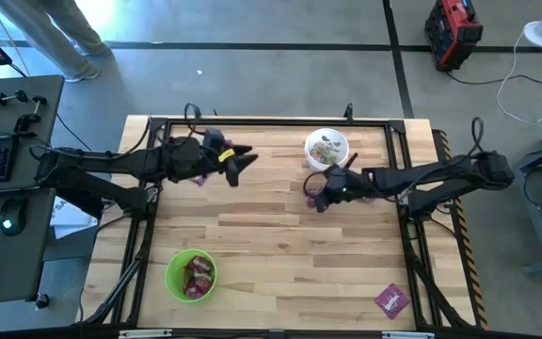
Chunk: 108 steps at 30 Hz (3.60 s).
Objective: Sort candy by brand, put in halloween buckets
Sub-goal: Put the purple candy into the green bucket
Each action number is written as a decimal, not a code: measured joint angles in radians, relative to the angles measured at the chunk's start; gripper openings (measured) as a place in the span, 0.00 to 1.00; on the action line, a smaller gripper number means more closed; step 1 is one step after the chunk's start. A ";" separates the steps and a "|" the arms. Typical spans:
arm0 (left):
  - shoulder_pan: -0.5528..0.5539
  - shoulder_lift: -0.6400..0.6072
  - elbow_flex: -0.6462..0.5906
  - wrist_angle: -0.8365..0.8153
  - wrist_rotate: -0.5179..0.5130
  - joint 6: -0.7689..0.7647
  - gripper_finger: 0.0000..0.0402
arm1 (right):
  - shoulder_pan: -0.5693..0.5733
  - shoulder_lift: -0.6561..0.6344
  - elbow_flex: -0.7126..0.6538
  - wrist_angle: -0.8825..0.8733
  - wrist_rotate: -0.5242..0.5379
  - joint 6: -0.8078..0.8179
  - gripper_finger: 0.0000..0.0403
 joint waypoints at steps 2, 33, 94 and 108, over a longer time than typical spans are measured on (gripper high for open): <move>0.000 0.000 0.000 0.054 -0.033 -0.019 0.45 | 0.000 0.000 0.000 0.112 -0.051 -0.073 0.02; -0.135 0.000 0.000 0.152 0.067 -0.054 0.45 | 0.367 0.751 0.791 0.502 -0.054 -0.402 0.03; -0.371 -0.269 0.000 -0.171 0.163 -0.208 0.27 | 0.386 1.153 1.611 -0.039 -0.057 -1.055 0.75; -0.639 -0.336 0.000 -0.340 -0.203 -0.062 0.01 | 0.285 0.995 1.611 -0.540 -0.078 -1.077 0.69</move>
